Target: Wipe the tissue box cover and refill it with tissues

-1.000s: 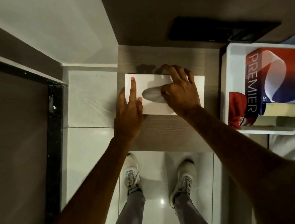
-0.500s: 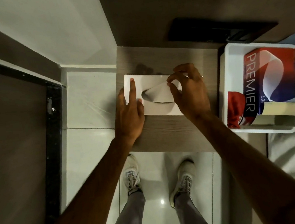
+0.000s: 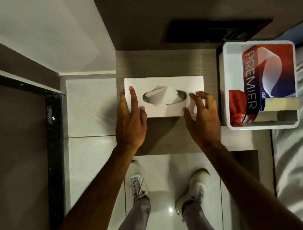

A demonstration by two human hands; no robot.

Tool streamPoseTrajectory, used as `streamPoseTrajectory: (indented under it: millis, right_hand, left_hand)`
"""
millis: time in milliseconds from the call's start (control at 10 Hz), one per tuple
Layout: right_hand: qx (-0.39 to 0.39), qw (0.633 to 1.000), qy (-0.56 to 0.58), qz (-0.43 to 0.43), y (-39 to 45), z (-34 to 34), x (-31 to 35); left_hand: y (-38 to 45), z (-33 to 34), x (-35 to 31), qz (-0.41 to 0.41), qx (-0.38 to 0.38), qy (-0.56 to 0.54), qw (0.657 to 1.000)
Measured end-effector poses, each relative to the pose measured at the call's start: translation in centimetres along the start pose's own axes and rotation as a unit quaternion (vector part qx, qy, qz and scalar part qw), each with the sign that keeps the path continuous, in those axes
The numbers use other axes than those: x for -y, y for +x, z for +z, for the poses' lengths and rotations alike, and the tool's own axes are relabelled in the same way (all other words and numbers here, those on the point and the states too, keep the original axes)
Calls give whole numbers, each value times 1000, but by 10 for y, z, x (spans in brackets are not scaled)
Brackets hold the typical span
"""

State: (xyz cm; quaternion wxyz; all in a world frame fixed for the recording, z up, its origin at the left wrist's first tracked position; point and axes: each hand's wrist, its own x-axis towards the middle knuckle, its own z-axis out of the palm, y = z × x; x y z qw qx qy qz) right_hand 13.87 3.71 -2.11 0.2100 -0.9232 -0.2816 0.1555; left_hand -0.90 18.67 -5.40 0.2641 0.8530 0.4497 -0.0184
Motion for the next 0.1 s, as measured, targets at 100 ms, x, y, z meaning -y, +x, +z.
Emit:
streamPoseTrajectory:
  millis: [100]
  right_hand:
    - [-43,998,45,1,-11,-33,11]
  left_hand:
    - [-10,-21,-6,41,-14,20,999]
